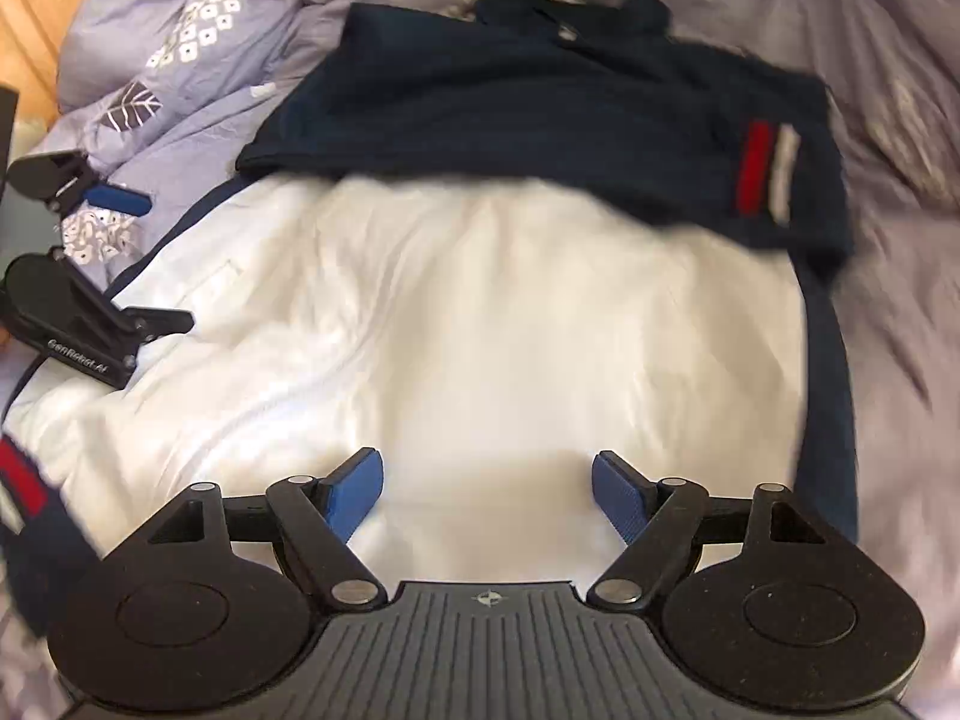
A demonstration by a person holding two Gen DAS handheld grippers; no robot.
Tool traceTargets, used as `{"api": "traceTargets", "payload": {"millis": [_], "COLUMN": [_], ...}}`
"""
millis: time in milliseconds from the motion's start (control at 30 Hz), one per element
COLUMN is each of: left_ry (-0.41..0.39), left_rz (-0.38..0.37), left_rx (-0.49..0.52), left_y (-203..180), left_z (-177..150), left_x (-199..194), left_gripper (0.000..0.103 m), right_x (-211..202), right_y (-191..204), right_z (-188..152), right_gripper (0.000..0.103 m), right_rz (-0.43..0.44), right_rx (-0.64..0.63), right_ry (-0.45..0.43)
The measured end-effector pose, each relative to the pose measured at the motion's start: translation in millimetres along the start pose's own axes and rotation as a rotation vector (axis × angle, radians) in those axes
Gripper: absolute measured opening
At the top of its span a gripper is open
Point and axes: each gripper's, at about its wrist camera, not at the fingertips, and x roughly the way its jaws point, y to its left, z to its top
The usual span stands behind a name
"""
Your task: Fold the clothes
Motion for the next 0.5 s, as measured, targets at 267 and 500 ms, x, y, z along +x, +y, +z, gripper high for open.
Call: {"api": "traceTargets", "payload": {"millis": [267,500], "left_ry": [0.036,0.089], "left_rz": [-0.063,-0.102], "left_rx": [-0.003,-0.068], "left_y": [-21,-14], "left_z": [-24,-26], "left_x": [-31,-50], "left_gripper": [0.103,0.103], "right_x": [-40,-77], "right_y": [-13,-14], "right_z": [-47,-61], "right_gripper": [0.085,0.086], "right_rz": [0.023,0.056], "right_rx": [0.004,0.016], "right_ry": [0.051,0.023]}}
